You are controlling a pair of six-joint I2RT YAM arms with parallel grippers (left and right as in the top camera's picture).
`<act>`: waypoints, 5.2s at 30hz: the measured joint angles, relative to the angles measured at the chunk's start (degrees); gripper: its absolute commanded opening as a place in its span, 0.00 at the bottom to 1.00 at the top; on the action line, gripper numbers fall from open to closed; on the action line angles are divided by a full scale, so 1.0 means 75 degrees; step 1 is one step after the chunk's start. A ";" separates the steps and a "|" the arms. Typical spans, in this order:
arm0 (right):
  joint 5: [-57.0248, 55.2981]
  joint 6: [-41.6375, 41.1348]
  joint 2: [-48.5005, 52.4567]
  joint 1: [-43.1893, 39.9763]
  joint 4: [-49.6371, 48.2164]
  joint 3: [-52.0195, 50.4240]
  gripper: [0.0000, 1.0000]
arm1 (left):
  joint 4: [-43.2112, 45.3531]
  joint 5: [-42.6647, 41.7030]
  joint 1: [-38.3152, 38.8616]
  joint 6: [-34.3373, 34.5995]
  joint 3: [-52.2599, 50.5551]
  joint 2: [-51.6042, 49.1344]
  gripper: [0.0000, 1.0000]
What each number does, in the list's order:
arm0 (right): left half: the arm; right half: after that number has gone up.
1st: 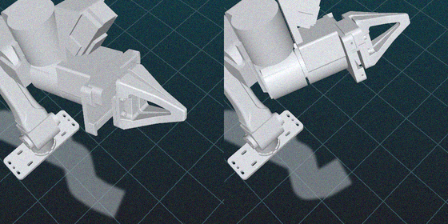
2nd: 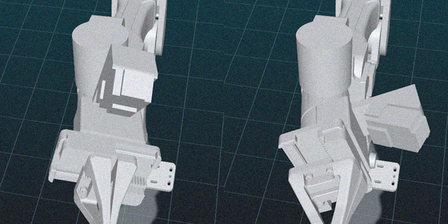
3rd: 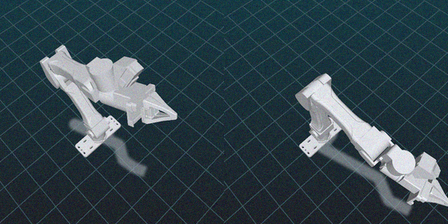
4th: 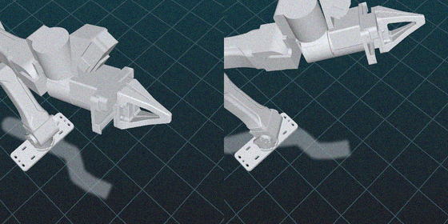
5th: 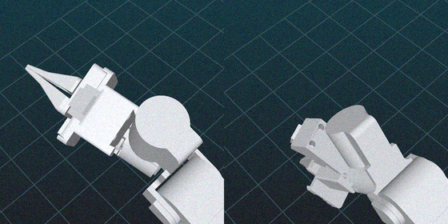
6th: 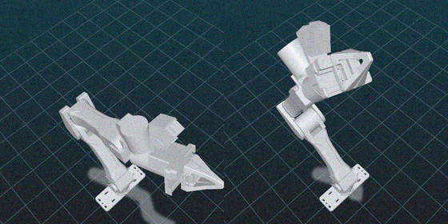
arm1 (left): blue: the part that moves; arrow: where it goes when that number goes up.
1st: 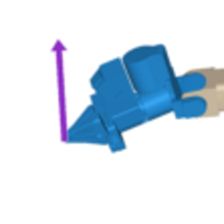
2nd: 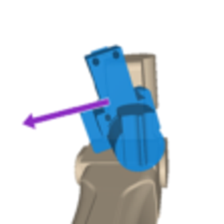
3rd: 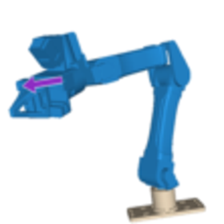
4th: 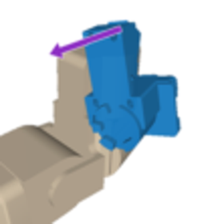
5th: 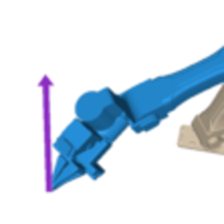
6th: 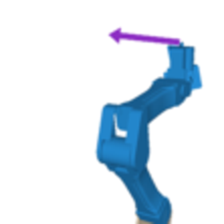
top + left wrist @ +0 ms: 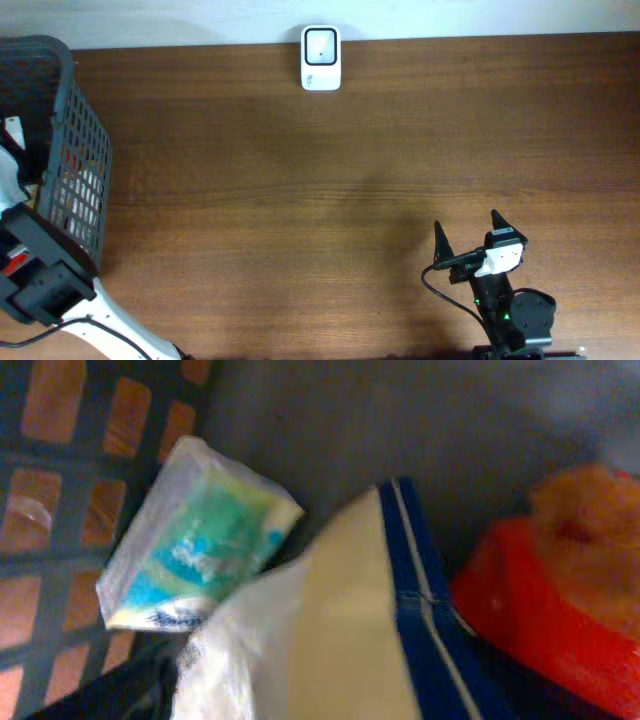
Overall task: Scan the item barcode
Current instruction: 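Reach the left gripper into the grey basket and grasp a snack bag, then carry the bag with the left gripper and drop it mid-table, then reach the left gripper into the basket and grasp the orange-capped pasta pack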
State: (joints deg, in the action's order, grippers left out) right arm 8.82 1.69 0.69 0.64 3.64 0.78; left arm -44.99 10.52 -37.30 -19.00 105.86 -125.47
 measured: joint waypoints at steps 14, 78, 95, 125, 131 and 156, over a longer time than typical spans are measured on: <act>0.0000 0.0000 0.0000 0.0000 0.0000 0.0000 0.99 | 0.0178 -0.0015 0.0050 0.0323 0.0035 0.0385 0.00; 0.0000 -0.0003 0.0000 0.0000 0.0000 0.0000 0.99 | -0.2687 -0.1568 0.2702 0.2328 0.1177 0.3876 0.95; 0.0000 0.0000 0.0000 0.0000 0.0000 0.0000 0.99 | -0.2224 -0.0723 0.0326 0.2579 0.1177 0.3885 0.93; 0.0000 0.0003 0.0000 0.0000 0.0000 0.0000 0.99 | -0.2139 -0.1778 -0.1003 0.0023 -0.1195 0.1405 0.74; 0.0000 0.0003 0.0000 0.0000 0.0000 0.0000 0.99 | -0.1926 -0.1743 -0.1003 -0.0134 -0.1504 0.1026 0.63; 0.0000 0.0003 0.0000 0.0000 0.0000 0.0000 0.99 | -0.2634 -0.1536 -0.1014 0.0111 -0.0609 0.0638 0.00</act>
State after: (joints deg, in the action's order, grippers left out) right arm 8.82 1.72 0.69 0.64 3.64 0.78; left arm -64.75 -0.99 -44.91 -18.17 101.30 -120.68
